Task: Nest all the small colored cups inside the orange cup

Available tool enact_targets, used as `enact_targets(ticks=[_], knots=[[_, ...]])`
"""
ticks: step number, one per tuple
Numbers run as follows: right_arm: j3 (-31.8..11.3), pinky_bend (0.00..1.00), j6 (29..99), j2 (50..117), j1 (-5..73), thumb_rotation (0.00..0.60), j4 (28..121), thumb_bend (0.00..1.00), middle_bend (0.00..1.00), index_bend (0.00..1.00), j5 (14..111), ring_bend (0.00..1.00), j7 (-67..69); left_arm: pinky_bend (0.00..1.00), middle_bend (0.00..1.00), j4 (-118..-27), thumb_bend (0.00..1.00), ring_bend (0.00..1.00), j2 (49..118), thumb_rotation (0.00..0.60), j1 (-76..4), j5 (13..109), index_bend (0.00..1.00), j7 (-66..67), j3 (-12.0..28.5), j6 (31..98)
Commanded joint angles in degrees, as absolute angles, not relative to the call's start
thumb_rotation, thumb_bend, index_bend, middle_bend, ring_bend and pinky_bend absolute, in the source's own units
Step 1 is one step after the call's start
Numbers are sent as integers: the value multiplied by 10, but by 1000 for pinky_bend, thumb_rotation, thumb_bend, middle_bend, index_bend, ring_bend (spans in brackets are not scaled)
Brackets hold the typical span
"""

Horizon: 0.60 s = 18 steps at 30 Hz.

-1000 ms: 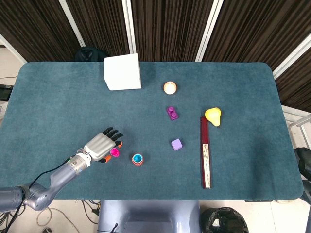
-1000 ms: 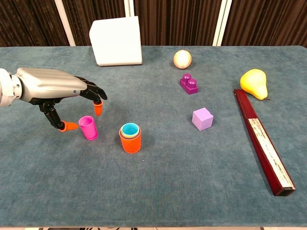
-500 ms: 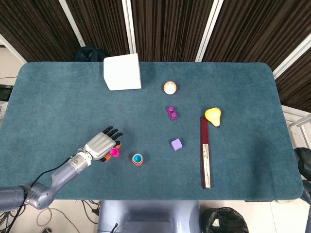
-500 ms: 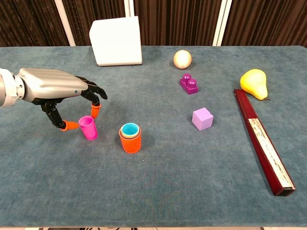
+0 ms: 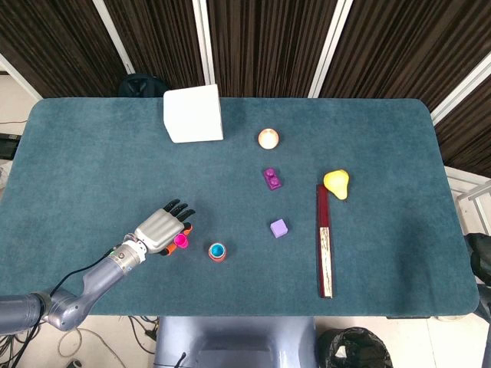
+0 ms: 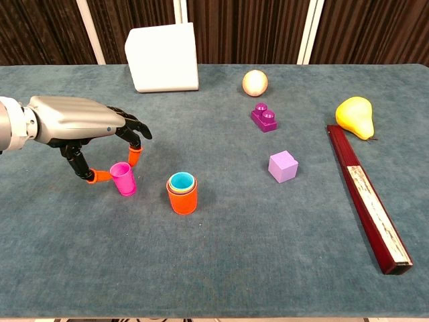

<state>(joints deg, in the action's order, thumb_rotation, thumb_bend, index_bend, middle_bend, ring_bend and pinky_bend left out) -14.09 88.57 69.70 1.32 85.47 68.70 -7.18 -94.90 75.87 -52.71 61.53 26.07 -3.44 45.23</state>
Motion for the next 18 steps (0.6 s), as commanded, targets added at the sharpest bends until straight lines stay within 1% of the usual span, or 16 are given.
enact_targets(ticks=[1,8,18], knots=[[-141,10,885,697,13,600,855,420,0,36,687,35,-72,0,96,-949,341,0,760,600,-527,615,408,263,-34,452],[-141,10,884,697,13,600,854,420,0,36,686,35,-71,0,97,-945,342,0,765,600,-527,612,410,268,-32,450],[-141,10,883,697,14,600,853,420,0,36,686,35,-71,0,106,-940,363,0,769,600,-525,612,436,268,-30,450]])
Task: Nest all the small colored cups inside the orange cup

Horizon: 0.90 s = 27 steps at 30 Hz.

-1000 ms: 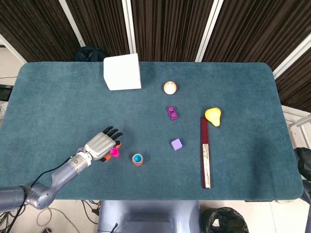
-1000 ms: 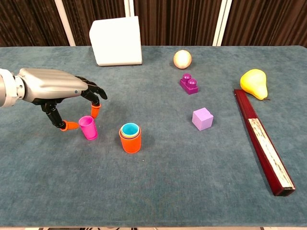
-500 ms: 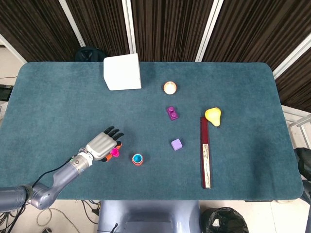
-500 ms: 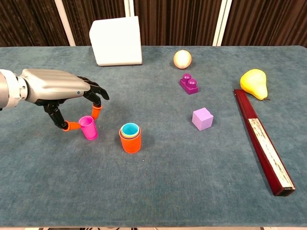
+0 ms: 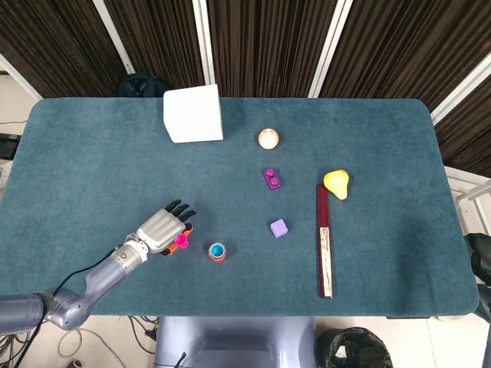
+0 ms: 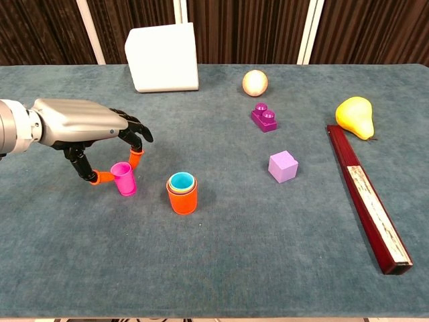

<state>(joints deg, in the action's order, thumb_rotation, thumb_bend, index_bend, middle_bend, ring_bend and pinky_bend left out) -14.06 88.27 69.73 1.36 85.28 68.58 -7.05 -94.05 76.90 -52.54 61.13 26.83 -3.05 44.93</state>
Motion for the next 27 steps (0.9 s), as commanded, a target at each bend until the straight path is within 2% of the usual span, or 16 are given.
enact_targets(ticks=[1,27], knots=[[-141,10,883,698,14,600,852,420,0,36,686,35,-71,0,106,-940,365,0,769,600,-525,612,436,268,-30,450],[-143,11,887,694,11,600,855,420,0,36,686,35,-63,0,114,-1031,374,0,754,600,-529,681,439,251,25,504]])
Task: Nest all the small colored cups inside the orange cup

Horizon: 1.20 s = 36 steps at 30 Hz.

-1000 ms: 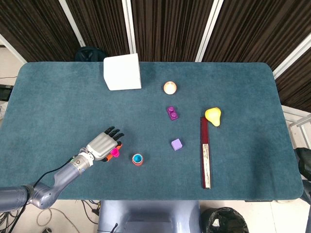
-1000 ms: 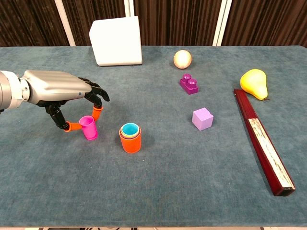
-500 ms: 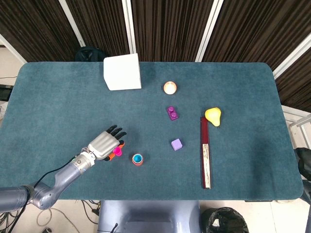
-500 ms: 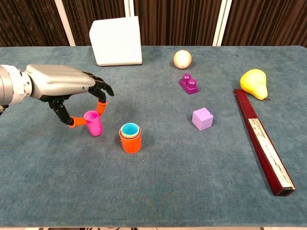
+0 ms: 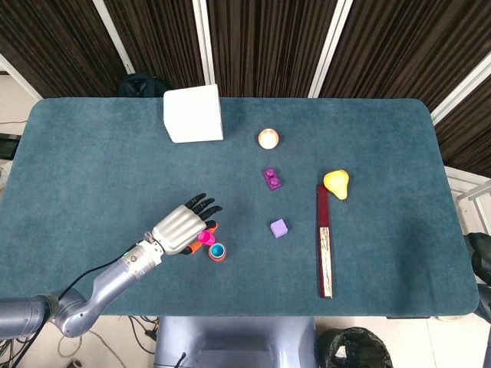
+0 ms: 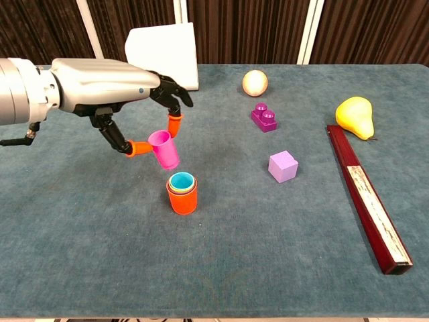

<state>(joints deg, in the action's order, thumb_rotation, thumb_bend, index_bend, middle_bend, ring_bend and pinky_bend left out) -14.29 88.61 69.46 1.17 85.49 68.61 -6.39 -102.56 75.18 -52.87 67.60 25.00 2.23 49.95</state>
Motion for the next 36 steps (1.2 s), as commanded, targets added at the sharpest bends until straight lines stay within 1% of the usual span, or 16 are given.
enact_targets(ticks=[1,7,32,36], knots=[[-144,11,887,694,11,600,855,420,0,36,686,35,-62,0,114,-1033,374,0,755,600,-529,684,440,252,27,506],[-145,10,890,691,10,600,858,420,0,36,686,35,-59,0,115,-1036,374,0,762,600,-529,689,440,257,30,510],[-146,10,889,689,9,600,859,420,0,36,684,35,-57,0,114,-1023,373,0,773,600,-536,670,439,260,19,475],[-146,10,888,689,9,600,859,420,0,36,683,35,-57,0,111,-1019,368,0,776,600,-537,666,422,266,18,474]])
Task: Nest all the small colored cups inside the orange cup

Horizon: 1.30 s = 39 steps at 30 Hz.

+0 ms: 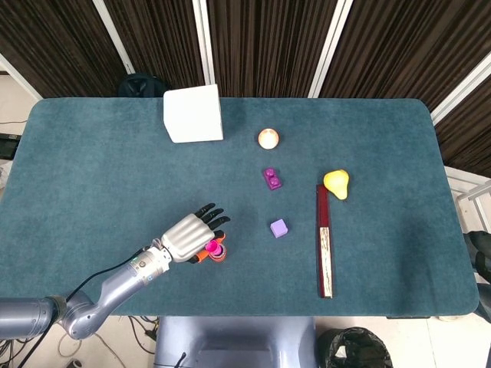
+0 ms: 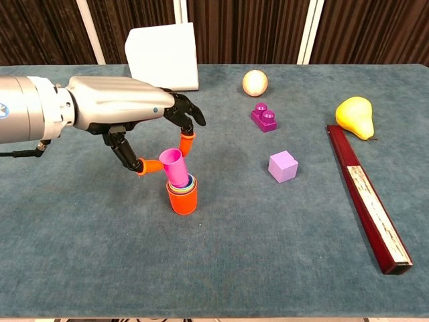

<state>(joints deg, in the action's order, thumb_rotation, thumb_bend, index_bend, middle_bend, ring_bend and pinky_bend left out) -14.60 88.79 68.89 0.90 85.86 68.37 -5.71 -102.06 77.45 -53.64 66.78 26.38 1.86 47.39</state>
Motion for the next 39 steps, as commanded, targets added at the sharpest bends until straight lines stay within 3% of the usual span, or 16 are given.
enact_targets(ticks=[1,9,18,27,33,39], knots=[[-146,11,887,689,9,600,858,420,0,36,683,35,-57,0,109,-1017,363,0,777,600,-537,664,409,269,17,473],[-147,11,889,689,9,600,860,420,0,36,683,35,-58,0,83,-1008,313,0,786,600,-544,650,156,293,9,462],[-146,10,889,688,8,600,863,420,0,36,684,35,-55,0,70,-1039,296,0,758,600,-537,647,108,321,14,500],[-130,11,865,682,15,600,860,420,0,36,708,35,-30,0,66,-1122,288,0,667,600,-450,726,102,334,1,670],[-113,10,868,673,16,600,872,420,0,36,751,35,-10,0,66,-1155,288,0,592,600,-370,801,101,312,-38,775],[-90,11,866,659,18,600,888,420,0,36,801,35,7,0,66,-1130,288,0,550,600,-284,861,103,245,-85,865]])
